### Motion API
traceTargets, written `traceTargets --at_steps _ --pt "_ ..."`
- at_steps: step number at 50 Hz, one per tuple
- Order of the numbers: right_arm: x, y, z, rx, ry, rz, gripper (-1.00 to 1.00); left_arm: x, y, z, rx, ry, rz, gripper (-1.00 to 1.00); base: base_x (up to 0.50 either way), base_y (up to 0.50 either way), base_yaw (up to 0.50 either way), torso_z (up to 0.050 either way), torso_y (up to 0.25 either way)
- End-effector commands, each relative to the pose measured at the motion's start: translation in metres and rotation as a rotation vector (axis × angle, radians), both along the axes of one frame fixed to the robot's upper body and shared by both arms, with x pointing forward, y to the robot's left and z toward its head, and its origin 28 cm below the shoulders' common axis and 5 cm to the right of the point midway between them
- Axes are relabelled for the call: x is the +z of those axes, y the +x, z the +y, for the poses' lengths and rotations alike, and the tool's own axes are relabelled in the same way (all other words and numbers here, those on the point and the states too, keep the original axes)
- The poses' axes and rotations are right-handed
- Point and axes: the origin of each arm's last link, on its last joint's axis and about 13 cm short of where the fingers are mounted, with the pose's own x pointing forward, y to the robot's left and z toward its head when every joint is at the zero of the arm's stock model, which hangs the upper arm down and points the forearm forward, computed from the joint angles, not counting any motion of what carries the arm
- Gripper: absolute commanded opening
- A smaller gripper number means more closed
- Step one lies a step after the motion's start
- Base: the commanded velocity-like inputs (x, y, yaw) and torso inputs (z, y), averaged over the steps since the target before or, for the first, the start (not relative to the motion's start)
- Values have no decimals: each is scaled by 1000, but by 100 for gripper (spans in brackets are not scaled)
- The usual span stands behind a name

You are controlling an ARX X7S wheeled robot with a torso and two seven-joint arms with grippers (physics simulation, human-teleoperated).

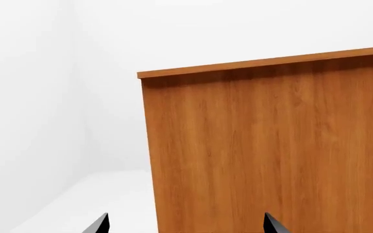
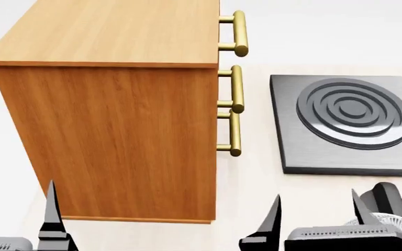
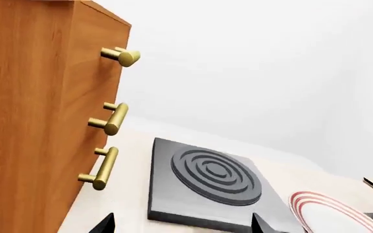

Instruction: Put the bowl on the top of the cabinet.

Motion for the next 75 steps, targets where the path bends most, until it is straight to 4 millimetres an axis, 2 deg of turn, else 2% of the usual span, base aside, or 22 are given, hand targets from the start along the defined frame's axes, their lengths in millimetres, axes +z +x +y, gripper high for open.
traceTargets --at_steps 1,9,14,22,38,43,56,75 --pt "9 -16 -11 72 -84 152 100 -1 2 1 7 3 5 100 0 0 0 0 0" --pt "18 -28 -15 49 -182 169 100 -2 3 0 4 4 6 100 0 0 0 0 0" --pt "15 -31 -19 53 -170 217 100 -4 2 -1 1 2 9 100 0 0 0 0 0" --pt "16 -41 -30 -4 -244 247 100 -5 2 0 5 3 10 100 0 0 0 0 0" --pt "0 -66 -41 -25 -267 336 100 -2 2 -2 7 17 4 100 0 0 0 0 0" --pt "-3 -70 -38 -9 -270 340 100 -2 2 -3 5 19 4 100 0 0 0 0 0" --pt "-18 -67 -40 5 -260 387 100 0 1 -4 3 25 3 100 0 0 0 0 0" --pt "-27 -66 -42 -3 -262 419 100 0 1 -5 1 26 2 100 0 0 0 0 0"
